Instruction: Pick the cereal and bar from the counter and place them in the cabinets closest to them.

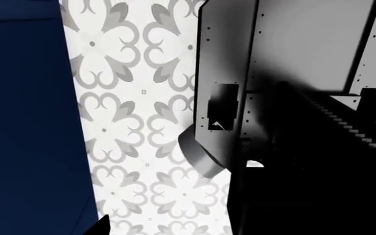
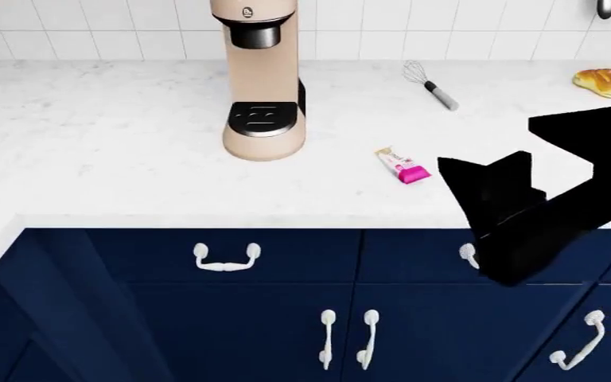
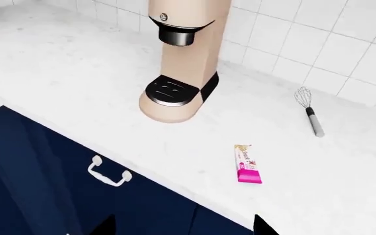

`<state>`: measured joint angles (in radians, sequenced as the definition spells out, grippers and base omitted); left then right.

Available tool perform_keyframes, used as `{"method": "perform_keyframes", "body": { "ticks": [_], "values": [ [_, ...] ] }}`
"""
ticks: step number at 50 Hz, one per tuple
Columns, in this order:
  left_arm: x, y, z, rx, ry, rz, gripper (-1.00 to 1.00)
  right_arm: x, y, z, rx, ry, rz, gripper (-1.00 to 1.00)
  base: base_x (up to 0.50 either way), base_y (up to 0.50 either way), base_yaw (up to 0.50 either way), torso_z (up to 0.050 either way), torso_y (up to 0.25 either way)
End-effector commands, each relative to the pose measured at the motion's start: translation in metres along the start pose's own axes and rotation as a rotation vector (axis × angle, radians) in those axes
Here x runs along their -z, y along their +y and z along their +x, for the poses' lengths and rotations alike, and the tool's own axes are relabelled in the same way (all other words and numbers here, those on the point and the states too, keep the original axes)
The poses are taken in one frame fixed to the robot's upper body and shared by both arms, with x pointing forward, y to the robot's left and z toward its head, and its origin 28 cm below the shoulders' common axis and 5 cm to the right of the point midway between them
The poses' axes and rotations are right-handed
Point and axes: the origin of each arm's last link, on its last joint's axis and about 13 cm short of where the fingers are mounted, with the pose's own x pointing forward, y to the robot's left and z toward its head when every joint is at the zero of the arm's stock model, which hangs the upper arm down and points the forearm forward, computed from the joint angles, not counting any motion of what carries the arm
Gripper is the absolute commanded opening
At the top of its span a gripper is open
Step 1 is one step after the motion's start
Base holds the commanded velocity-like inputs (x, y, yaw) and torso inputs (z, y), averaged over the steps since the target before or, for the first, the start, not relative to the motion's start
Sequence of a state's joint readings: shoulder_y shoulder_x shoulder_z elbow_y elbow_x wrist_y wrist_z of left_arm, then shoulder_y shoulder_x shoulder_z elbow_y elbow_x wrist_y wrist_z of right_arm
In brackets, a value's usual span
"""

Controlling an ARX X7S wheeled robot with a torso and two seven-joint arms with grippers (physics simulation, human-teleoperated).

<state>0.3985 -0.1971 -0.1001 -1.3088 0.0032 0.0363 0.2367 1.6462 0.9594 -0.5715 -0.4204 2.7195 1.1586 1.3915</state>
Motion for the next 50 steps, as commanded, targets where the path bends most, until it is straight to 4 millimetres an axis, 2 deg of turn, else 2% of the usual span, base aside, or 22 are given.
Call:
{"method": "perform_keyframes", "body": {
  "ticks": [1,6,11,14,25,33,50],
  "values": [
    [0.000,0.000,0.000,-0.003,-0.003,0.013,1.00,0.002,0.023,-0.006,0.127,-0.308,-0.159,1.00,0.00,0.00,0.00,0.000,0.000],
    [0.000,0.000,0.000,-0.003,-0.004,0.014,1.00,0.007,0.024,-0.005,0.120,-0.215,-0.080,1.00,0.00,0.00,0.00,0.000,0.000],
    [0.000,0.000,0.000,-0.007,-0.008,0.019,1.00,0.007,0.020,-0.008,0.032,0.219,0.156,1.00,0.00,0.00,0.00,0.000,0.000],
    [0.000,0.000,0.000,-0.010,-0.005,0.010,1.00,0.013,0.017,-0.007,0.014,0.319,0.236,1.00,0.00,0.00,0.00,0.000,0.000],
    [0.000,0.000,0.000,-0.006,-0.004,0.004,1.00,0.005,0.013,-0.009,0.025,0.269,0.245,1.00,0.00,0.00,0.00,0.000,0.000],
    [0.000,0.000,0.000,-0.007,-0.004,0.006,1.00,0.006,0.011,-0.006,0.023,0.309,0.174,1.00,0.48,0.00,0.00,0.000,0.000],
    [0.000,0.000,0.000,-0.008,-0.005,0.006,1.00,0.004,0.008,-0.006,0.023,0.246,0.068,1.00,0.50,0.00,0.00,0.000,0.001]
  ]
}}
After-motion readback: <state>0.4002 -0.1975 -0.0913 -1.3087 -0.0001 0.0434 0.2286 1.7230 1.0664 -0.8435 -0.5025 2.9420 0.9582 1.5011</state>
